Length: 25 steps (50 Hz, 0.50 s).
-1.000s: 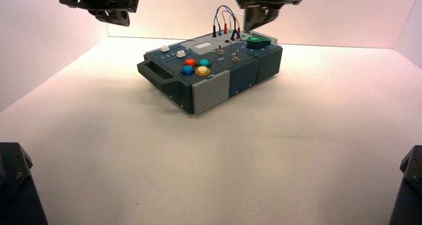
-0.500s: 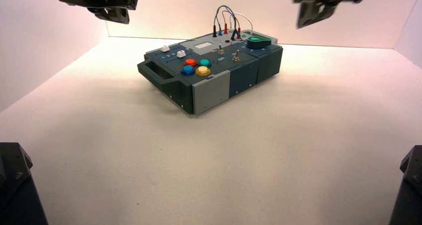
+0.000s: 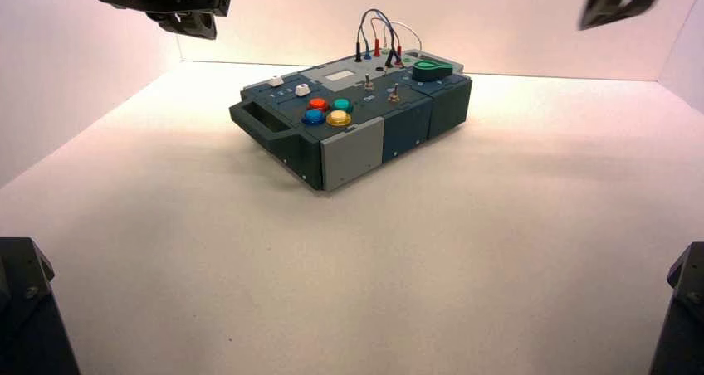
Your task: Move the right gripper to the right.
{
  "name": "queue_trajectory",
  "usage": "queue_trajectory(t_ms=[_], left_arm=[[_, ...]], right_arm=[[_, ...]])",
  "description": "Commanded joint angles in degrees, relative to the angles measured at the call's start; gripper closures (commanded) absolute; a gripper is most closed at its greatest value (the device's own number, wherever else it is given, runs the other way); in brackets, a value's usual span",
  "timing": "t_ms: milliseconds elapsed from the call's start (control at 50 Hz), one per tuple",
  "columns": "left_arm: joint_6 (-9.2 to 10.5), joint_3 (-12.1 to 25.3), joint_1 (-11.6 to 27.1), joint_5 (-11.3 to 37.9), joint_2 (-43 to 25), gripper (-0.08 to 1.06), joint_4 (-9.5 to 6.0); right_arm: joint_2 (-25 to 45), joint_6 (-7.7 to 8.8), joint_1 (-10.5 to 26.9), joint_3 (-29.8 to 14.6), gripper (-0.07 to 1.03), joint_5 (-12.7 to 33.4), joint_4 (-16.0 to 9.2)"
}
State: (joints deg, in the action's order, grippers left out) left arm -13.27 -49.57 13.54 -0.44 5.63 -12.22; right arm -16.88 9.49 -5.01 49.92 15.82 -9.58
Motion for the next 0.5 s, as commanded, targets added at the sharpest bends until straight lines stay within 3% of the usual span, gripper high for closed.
queue_trajectory(t_ms=[20, 500], left_arm=[[0.00, 0.79, 0.18, -0.35, 1.41, 1.01, -0.09], [0.00, 0.88, 0.62, -0.62, 1.14, 1.01, -0.09]], right_arm=[[-1.76, -0.09, -1.76, -0.09, 0.98, -0.79, 0.09], [-0.26, -0.18, -2.20, 0.26, 0.98, -1.41, 0.09]])
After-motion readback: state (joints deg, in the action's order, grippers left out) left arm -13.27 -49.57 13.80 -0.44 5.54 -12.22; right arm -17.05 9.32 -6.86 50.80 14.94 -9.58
